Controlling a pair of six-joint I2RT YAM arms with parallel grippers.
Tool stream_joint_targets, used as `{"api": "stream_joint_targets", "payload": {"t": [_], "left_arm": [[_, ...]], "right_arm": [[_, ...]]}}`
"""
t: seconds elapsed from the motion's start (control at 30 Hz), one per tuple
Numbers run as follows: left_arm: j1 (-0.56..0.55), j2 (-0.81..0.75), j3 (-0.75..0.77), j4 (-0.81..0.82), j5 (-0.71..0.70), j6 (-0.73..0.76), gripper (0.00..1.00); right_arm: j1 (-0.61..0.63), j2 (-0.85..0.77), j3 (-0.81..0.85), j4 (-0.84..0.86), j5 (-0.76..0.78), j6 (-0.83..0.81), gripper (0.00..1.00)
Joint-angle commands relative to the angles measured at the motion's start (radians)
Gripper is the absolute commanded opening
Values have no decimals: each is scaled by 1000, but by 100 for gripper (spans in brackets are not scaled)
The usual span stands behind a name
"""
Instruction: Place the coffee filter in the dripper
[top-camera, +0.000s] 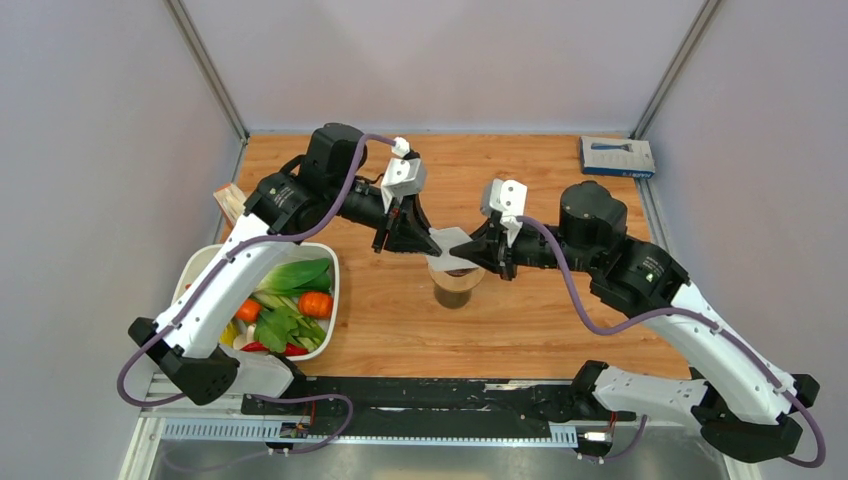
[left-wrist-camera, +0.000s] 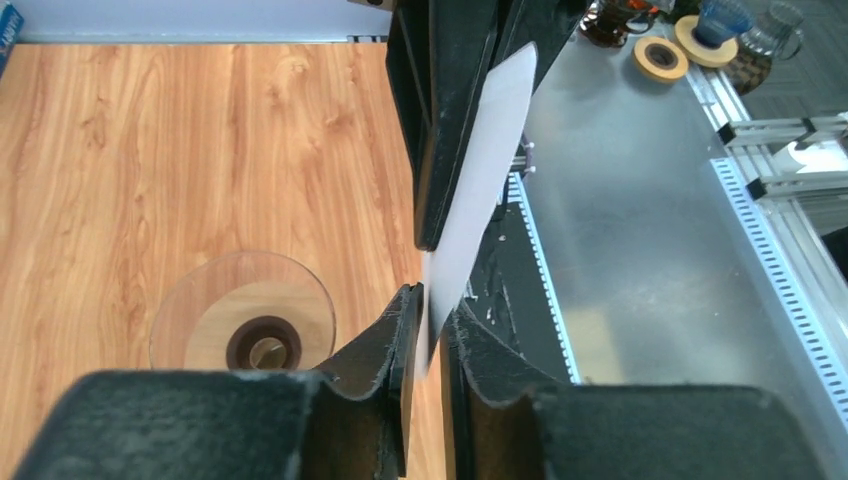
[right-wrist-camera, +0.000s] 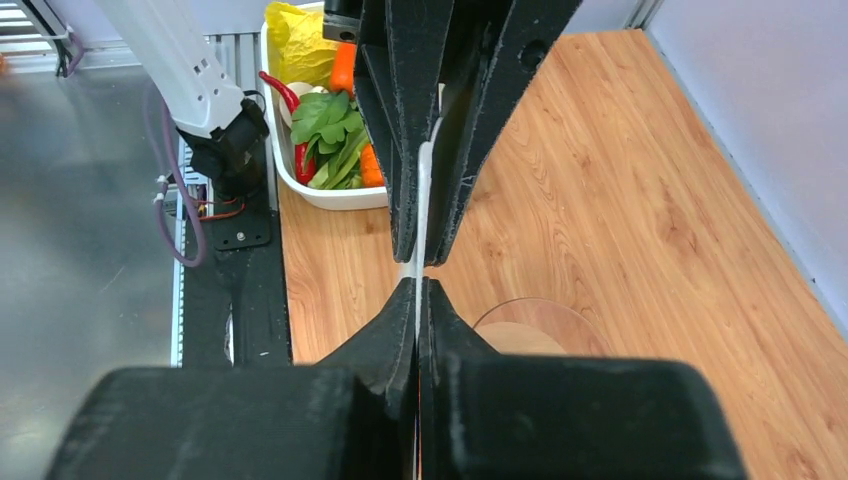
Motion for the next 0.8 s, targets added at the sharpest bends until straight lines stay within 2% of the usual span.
{"api": "stream_joint_targets", "payload": {"t": [0.0,0.03,0.1,0.3,0.4,0.57,0.63,0.77], "left_arm": [[-2,-42,40,-48,-25,27,29],[0,-49,41,-57,-42,28,35],[13,-76,30,-79,-47,22,39],[40,-162,15,-69,-48,2,45],[40,-211,-7,-44,-4,23,46],[40,-284,-135,236,19,-165,46],[28,-283,-164,305,64,-262,46],[-14,-271,-176,346,60,-296,45]], "right_arm": [[3,-31,17,26,-42,12,0],[2,-32,20,24,-45,14,0],[0,-40,19,24,-56,7,0],[-2,-84,-26,-1,-192,-73,0],[-2,-84,-41,-16,-223,-117,0],[-2,-73,-70,-25,-281,-180,0],[-1,-64,-72,-25,-283,-182,0],[-1,-51,-70,-24,-289,-180,0]]}}
